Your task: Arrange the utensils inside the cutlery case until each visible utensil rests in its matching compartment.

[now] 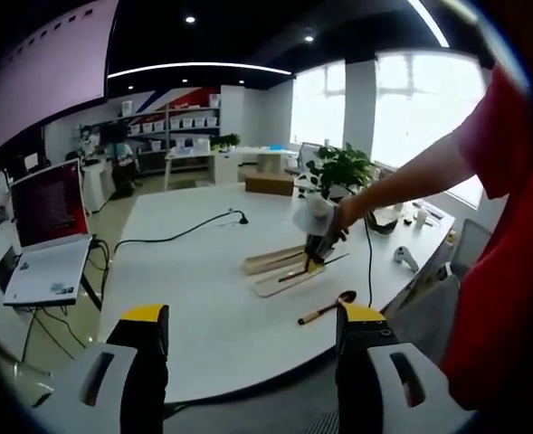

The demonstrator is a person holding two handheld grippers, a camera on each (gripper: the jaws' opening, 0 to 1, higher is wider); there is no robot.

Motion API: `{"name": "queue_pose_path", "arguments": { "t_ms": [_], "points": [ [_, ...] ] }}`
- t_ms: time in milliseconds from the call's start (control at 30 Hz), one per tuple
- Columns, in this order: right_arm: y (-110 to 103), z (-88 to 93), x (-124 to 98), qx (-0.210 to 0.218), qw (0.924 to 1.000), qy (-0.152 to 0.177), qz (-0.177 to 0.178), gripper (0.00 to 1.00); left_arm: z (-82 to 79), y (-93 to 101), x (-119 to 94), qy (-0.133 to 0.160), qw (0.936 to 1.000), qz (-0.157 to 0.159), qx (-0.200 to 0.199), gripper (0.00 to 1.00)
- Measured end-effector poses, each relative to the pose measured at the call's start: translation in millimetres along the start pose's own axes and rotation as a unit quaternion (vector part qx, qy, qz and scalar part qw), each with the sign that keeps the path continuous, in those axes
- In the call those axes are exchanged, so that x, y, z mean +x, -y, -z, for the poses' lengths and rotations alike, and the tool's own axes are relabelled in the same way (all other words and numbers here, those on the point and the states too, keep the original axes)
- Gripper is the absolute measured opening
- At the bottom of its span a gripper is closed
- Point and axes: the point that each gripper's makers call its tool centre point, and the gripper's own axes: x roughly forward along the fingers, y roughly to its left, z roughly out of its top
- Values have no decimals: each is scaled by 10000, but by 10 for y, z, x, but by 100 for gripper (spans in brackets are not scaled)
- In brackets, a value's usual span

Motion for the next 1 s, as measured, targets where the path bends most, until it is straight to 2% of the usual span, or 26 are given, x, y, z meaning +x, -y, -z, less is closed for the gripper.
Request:
{"name": "queue_pose_path", "arguments": {
  "t_ms": [500,733,800,1000],
  "points": [
    [96,65,-150,-127,9998,-138,-4,0,-30,-18,1,11,10000,23,51,77],
    [142,27,-186,-37,9999,-135,-38,0,-20,-17,10,-17,10000,50,52,77],
    [139,54,-192,-179,9994,-281,-84,0,-16,-6,19,-42,9999,70,87,77],
    [175,17,-249,-194,9996,-223,-49,0,-39,-19,15,-2,10000,58,56,77]
  ]
}}
